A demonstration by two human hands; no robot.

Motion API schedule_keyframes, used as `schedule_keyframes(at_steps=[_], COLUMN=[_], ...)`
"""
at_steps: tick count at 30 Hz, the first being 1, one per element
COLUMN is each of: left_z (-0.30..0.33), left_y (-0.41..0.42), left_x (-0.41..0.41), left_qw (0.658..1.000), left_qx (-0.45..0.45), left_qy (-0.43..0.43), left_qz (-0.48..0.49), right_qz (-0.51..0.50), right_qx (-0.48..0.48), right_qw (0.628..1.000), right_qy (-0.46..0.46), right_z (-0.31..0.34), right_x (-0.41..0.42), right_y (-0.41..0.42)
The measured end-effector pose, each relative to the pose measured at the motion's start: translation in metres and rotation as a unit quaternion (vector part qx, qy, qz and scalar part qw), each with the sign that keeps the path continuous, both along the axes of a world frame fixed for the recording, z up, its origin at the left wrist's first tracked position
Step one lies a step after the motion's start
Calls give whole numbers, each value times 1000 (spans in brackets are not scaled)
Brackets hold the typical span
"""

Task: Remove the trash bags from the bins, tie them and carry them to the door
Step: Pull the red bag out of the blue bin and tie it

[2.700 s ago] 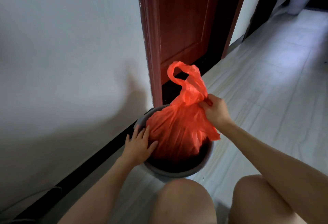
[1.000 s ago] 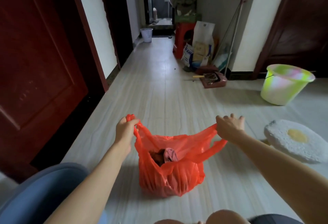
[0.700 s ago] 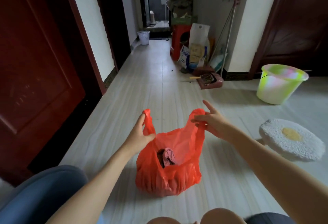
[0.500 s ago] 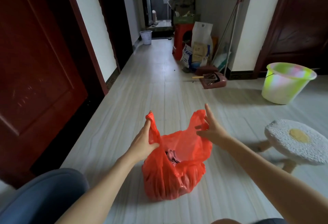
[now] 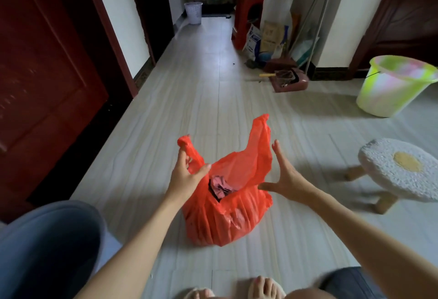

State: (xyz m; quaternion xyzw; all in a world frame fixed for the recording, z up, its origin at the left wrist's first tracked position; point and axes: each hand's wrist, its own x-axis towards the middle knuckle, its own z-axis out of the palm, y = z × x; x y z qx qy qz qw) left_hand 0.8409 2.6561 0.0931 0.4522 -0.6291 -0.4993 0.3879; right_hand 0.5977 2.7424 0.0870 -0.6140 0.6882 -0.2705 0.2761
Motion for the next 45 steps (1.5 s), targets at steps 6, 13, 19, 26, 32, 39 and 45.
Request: schedule_keyframes(at_steps=[6,13,19,26,32,39,45], left_z=[-19,-67,-102,-102,-109,-112,-119], left_y=[14,-18,-45,-68,-67,-62,-62], left_x=[21,33,8,-12,-17,-13,-5], left_qw=[998,984,986,992,981,971,985], left_qx=[-54,68,64,21,145,216,102], left_qy=[-39,-158,-148,-114,-5,-12,-136], left_qz=[16,-41,-29,40,127,97,-42], right_qz=[-31,-44,-60,-97,-125,-234,-295], right_qx=[65,64,37,50,-11,-69,-1], right_qw=[994,990,982,990,971,964,921], right_qy=[-84,-118,-177,-95,-205,-107,-256], right_z=[-22,-46,-71,-84,-83,-91,-96], right_x=[4,7,-4,-8,6,6,10], right_y=[-20,-63,-105,-140,-150,-132,-115])
